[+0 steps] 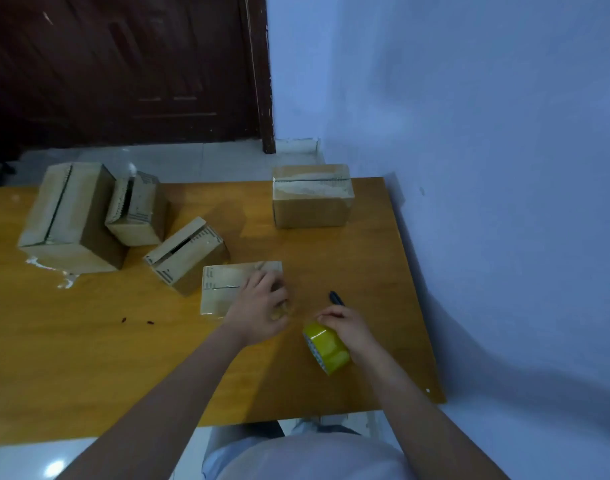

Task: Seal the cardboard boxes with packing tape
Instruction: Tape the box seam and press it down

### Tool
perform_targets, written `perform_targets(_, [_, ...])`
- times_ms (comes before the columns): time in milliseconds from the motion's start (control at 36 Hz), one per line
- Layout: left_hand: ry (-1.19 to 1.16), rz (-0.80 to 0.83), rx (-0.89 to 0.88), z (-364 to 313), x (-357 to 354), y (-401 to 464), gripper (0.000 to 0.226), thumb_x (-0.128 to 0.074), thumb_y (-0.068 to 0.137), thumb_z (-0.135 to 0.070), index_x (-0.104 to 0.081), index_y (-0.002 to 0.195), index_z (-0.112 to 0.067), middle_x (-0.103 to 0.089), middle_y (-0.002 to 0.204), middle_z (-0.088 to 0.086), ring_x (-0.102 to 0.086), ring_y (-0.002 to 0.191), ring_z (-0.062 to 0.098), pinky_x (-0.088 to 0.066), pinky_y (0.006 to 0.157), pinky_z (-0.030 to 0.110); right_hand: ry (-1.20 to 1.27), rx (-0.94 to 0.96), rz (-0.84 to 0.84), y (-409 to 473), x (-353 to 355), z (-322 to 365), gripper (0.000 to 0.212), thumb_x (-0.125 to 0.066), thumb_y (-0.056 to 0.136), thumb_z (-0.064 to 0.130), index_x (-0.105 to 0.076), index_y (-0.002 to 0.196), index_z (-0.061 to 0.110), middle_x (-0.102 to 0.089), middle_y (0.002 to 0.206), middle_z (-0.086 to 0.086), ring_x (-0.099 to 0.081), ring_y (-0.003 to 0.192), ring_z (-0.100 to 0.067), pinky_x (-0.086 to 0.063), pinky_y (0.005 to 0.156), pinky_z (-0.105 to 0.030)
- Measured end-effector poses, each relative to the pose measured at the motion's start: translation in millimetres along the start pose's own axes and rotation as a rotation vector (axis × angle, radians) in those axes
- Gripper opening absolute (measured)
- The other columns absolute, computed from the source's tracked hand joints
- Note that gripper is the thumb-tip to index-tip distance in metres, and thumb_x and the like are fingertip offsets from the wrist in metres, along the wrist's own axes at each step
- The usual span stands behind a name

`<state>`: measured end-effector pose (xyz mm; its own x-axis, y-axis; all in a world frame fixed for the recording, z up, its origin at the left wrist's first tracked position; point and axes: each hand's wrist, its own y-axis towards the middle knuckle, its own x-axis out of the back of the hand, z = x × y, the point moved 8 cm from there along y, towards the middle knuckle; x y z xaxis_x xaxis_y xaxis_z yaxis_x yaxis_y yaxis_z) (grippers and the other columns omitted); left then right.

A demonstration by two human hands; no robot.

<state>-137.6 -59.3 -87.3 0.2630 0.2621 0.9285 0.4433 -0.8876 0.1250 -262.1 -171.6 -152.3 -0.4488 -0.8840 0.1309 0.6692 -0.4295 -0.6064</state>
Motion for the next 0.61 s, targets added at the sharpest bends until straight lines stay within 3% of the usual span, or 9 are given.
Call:
perform_targets(167, [0.135,-0.011,-0.044,-3,-3,-4,0.027,-0.047,0.073,-0.039,-0.062,0.081,-0.018,-0.056,0.107,0.006,-0.044,0.101,0.026,-0.048,0.082,0.041,0.015,-0.007,0.007,0,-2,1,0.016,-0.063,0.086,0.007,-0.068,0.075,0.018,-0.065,0.078,-0.001,-0.060,0.077,-0.018,-0.045,0.072,-0.029])
perform_targets(306, [0.148,-0.105,0.076,-8,-5,-1,0.027,-0.045,0.078,-0.032,-0.065,0.073,-0.015,-0.059,0.101,0.004,-0.044,0.096,0.023,-0.050,0.078,0.041,0.030,-0.016,0.007,-2,-1,0,0.018,-0.062,0.087,0.007,-0.067,0.074,0.018,-0.064,0.076,-0.001,-0.059,0.074,-0.017,-0.044,0.068,-0.026])
perform_targets(389, [0.137,-0.126,0.161,-11,-5,2,0.018,-0.055,0.074,-0.026,-0.068,0.073,-0.014,-0.059,0.096,0.003,-0.042,0.093,0.021,-0.050,0.077,0.040,0.031,-0.024,0.014,-5,-2,1,0.017,-0.061,0.088,0.007,-0.066,0.075,0.017,-0.063,0.076,-0.001,-0.058,0.071,-0.015,-0.044,0.064,-0.024])
perform_targets(472, [0.111,-0.084,0.281,-6,-10,5,0.016,-0.071,0.071,-0.019,-0.072,0.086,-0.013,-0.056,0.096,0.004,-0.042,0.095,0.023,-0.048,0.081,0.043,0.022,-0.025,0.007,-5,-3,0,0.017,-0.061,0.088,0.008,-0.066,0.076,0.018,-0.064,0.079,-0.001,-0.059,0.077,-0.018,-0.045,0.071,-0.026])
perform_targets(611, [-0.022,-0.003,0.437,-7,-11,14,0.033,-0.053,0.087,-0.017,-0.065,0.118,-0.017,-0.050,0.115,0.005,-0.040,0.115,0.027,-0.030,0.101,0.038,0.015,-0.014,-0.007,-5,-5,1,0.018,-0.062,0.086,0.003,-0.065,0.074,0.016,-0.063,0.077,0.000,-0.058,0.075,-0.015,-0.044,0.068,-0.025])
